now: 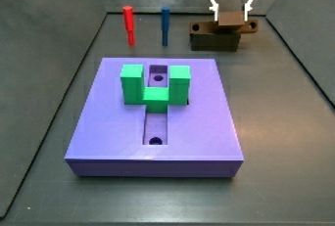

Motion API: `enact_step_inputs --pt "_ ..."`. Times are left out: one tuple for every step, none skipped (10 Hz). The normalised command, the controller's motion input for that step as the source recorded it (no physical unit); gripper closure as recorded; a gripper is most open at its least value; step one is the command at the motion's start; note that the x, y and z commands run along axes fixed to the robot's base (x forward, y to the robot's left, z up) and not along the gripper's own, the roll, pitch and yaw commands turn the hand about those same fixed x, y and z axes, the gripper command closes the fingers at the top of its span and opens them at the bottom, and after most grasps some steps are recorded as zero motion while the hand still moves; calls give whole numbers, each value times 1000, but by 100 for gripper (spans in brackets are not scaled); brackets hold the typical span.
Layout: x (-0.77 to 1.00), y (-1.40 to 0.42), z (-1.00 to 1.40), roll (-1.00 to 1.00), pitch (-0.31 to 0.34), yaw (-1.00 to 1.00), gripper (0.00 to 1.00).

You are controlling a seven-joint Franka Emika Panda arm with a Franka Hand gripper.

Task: Pick up the brown object. Move up. Place the brown object on the fixture. Regrasp the brown object. Move to above the board. Insert the brown object.
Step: Place the brown object on the fixture, then regrasp the brown object.

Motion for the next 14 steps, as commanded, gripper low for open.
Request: enact_step_inputs --pt "-83 -60 0 263 -114 146 100" --pt "-211 -57 0 206 -154 86 100" --pt "0 0 -123 0 0 0 100" --pt "34 0 -109 0 140 -60 100" --pt "57 0 -129 0 240 -83 100" --pt "69 0 -117 0 200 -169 100" --pt "40 0 -94 0 274 -286 100" --pt "37 0 -46 0 329 -366 100" --pt "71 0 -46 0 274 -380 100" --pt "37 0 -77 -31 91 -191 100" --pt "3 0 0 0 0 -31 100" --pt "0 0 0 0 0 0 100" --pt "0 0 0 0 0 0 0" --pt "0 17 451 0 0 0 0"
